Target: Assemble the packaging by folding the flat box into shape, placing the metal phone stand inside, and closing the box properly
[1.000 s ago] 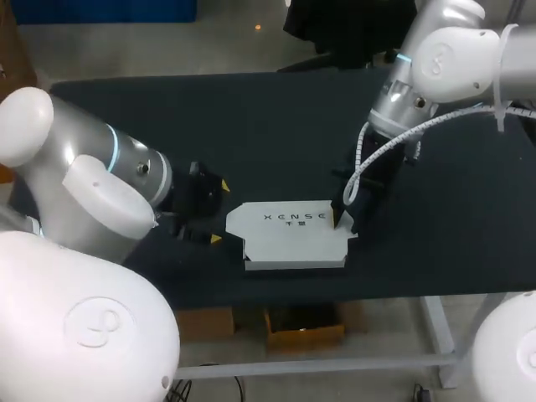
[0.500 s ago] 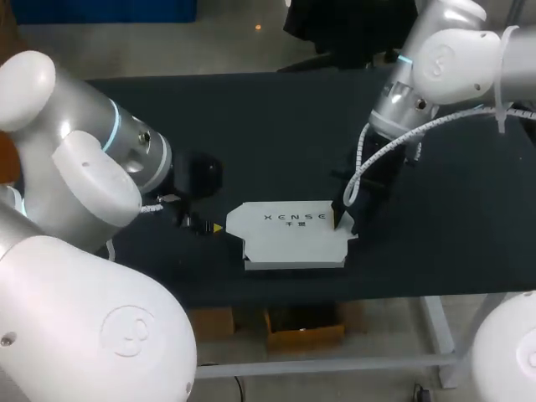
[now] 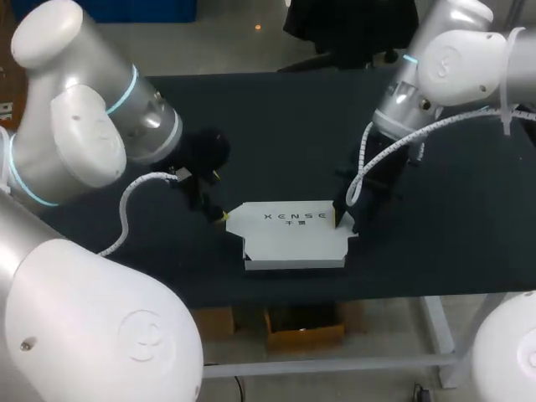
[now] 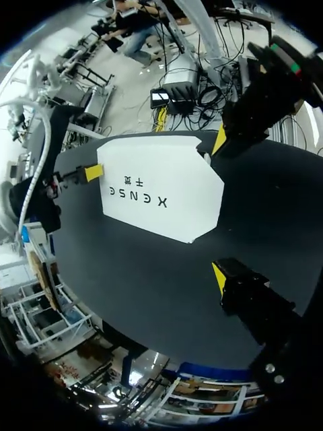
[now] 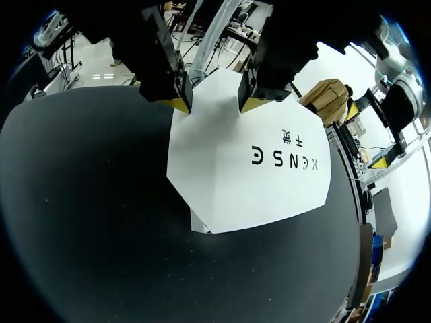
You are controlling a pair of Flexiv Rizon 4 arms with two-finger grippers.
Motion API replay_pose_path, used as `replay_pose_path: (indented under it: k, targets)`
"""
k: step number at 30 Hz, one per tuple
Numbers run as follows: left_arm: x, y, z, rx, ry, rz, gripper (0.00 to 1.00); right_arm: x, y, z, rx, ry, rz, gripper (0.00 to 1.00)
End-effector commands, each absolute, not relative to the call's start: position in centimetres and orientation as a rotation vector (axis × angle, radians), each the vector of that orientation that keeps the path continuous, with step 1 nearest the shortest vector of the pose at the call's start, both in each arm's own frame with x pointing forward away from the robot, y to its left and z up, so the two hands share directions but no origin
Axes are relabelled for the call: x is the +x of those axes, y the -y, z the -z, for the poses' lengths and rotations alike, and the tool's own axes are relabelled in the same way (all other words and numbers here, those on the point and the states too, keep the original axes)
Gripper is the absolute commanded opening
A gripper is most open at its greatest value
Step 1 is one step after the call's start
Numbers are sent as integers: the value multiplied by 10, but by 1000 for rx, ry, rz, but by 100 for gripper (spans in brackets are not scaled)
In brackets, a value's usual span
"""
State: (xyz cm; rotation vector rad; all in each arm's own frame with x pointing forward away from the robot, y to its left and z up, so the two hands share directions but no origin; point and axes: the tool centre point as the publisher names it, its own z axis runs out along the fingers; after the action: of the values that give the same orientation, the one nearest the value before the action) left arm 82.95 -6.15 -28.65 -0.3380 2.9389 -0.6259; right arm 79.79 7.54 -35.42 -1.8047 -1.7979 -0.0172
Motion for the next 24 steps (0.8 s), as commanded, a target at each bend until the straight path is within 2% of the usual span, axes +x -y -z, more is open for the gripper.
replay_pose_path:
  k: [1,5,13,20,24]
  targets:
    - [837,64,280,-417,-3162,609,100,796,-77,356,-1800,1799,24,42]
    - [838,67,283,-809,-3190,749,100,795,-76,358,-1801,1797,25,42]
    - [832,84,300,-1653,-3029,714,100,792,-74,362,-1800,1790,39,42]
    - [826,87,308,-1977,-2785,704,100,789,-72,364,-1800,1784,53,42]
    - [826,86,307,-2009,-2736,697,100,790,-71,364,-1801,1784,55,42]
